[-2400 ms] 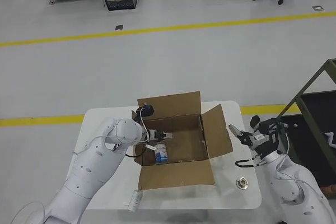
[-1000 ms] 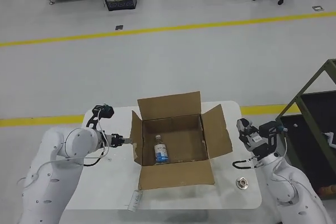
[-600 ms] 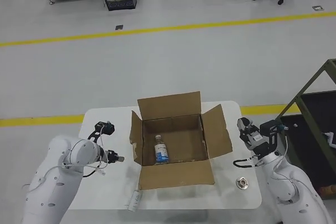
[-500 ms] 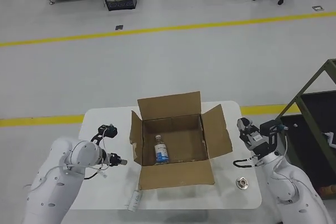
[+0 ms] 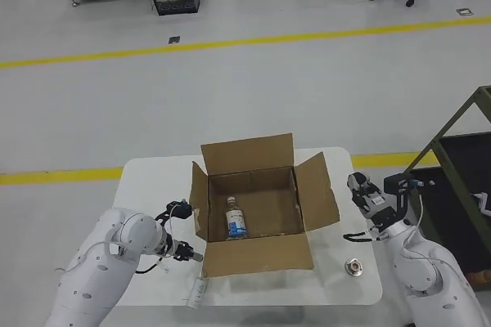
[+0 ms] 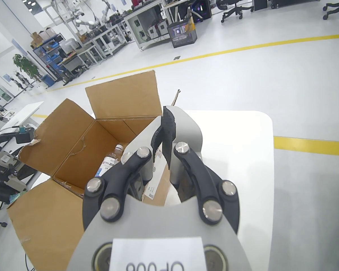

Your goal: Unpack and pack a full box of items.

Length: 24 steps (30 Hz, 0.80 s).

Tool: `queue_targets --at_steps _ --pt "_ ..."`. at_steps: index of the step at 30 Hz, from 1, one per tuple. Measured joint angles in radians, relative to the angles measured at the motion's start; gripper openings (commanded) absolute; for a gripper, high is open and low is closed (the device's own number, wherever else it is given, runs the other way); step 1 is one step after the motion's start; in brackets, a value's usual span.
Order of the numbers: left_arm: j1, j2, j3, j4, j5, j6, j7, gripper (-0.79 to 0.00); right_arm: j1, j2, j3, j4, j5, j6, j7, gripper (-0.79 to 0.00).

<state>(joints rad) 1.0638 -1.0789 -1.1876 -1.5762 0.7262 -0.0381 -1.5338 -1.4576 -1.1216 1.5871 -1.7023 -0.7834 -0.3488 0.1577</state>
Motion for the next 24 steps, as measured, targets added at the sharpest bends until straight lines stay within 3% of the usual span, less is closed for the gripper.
queue_targets --at_steps 2,4,6,7,14,19,20,22,24 --pt "-0.004 -0.001 0.011 0.023 -0.007 -0.001 0.009 0.0 0.0 0.0 0.0 0.0 0.003 0.0 0.003 -0.671" --pt "-0.006 -0.002 0.017 0.038 -0.012 -0.001 0.017 0.0 0.0 -0.001 -0.002 0.001 0.018 0.0 0.011 -0.511" --pt "-0.007 -0.002 0.017 0.038 -0.012 -0.001 0.017 0.0 0.002 -0.001 -0.001 0.006 0.032 0.006 0.03 -0.068" --pt "-0.006 -0.002 0.017 0.037 -0.012 -0.001 0.017 0.0 0.004 0.0 0.0 0.008 0.034 0.009 0.039 0.0" --pt "-0.006 -0.002 0.017 0.037 -0.012 -0.001 0.017 0.0 0.01 -0.003 -0.001 0.02 0.143 0.022 0.094 0.0" --pt "-0.006 -0.002 0.017 0.037 -0.012 -0.001 0.017 0.0 0.035 -0.003 -0.014 0.056 0.282 0.032 0.224 0.0" --pt "-0.006 -0.002 0.017 0.037 -0.012 -0.001 0.017 0.0 0.042 -0.003 -0.018 0.065 0.301 0.034 0.247 -0.123" --pt "-0.006 -0.002 0.017 0.037 -0.012 -0.001 0.017 0.0 0.061 -0.002 -0.028 0.089 0.3 0.045 0.28 -0.286" --pt "-0.006 -0.002 0.017 0.037 -0.012 -0.001 0.017 0.0 0.072 -0.004 -0.046 0.109 0.303 0.049 0.293 -0.382"
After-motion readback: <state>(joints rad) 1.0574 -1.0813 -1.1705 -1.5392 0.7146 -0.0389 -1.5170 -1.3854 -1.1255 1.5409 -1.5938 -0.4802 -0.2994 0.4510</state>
